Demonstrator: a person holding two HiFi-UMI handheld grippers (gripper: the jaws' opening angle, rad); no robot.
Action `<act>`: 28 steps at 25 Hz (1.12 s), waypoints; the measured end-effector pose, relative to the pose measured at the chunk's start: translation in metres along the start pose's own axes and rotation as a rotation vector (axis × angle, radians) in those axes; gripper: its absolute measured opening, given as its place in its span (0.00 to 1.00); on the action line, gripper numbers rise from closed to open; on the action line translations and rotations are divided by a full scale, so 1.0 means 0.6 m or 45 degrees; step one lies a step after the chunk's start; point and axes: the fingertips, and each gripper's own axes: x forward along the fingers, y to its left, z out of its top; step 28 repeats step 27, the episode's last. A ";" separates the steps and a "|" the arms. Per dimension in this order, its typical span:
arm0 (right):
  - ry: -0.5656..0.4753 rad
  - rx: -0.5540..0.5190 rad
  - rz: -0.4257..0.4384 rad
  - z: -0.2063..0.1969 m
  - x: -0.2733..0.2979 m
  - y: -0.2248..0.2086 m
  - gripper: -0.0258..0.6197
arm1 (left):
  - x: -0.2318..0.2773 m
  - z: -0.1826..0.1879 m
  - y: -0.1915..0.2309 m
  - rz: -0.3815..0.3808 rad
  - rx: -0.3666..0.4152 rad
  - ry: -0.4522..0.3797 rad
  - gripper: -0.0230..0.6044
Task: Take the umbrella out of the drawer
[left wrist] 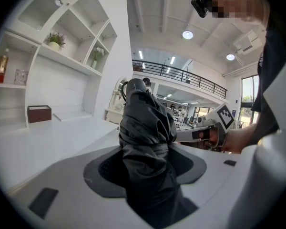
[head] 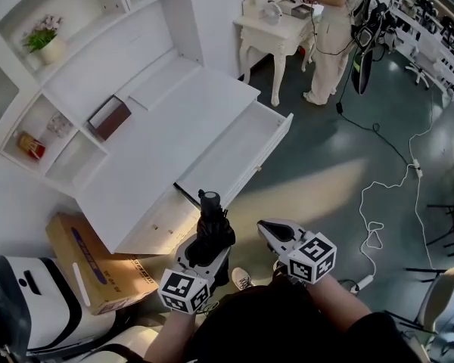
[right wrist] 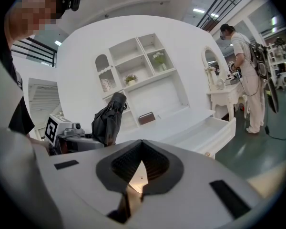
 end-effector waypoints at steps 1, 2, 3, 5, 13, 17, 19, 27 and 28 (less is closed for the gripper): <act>0.003 0.002 -0.001 -0.001 0.001 -0.001 0.04 | 0.002 0.000 0.000 -0.003 0.001 0.002 0.45; 0.006 0.002 -0.002 -0.003 0.001 -0.002 0.04 | 0.003 0.000 0.000 -0.005 0.001 0.003 0.45; 0.007 0.001 -0.001 -0.004 0.001 -0.002 0.04 | 0.005 0.001 0.000 -0.007 0.001 0.002 0.45; 0.005 0.000 -0.001 -0.004 0.001 -0.001 0.04 | 0.007 0.001 0.000 -0.010 0.003 0.003 0.45; 0.001 0.004 -0.007 0.000 -0.001 -0.004 0.04 | 0.008 0.003 -0.002 -0.013 0.007 0.005 0.45; 0.002 -0.004 -0.005 0.001 0.000 -0.005 0.04 | 0.005 0.003 -0.001 -0.006 0.003 -0.003 0.45; 0.002 -0.009 -0.004 0.002 0.001 -0.004 0.04 | 0.003 0.002 0.001 -0.003 -0.001 -0.005 0.45; 0.002 -0.014 -0.008 0.001 -0.003 -0.004 0.04 | 0.001 -0.003 -0.003 -0.006 -0.002 -0.002 0.45; 0.002 -0.014 -0.008 0.001 -0.003 -0.004 0.04 | 0.001 -0.003 -0.003 -0.006 -0.002 -0.002 0.45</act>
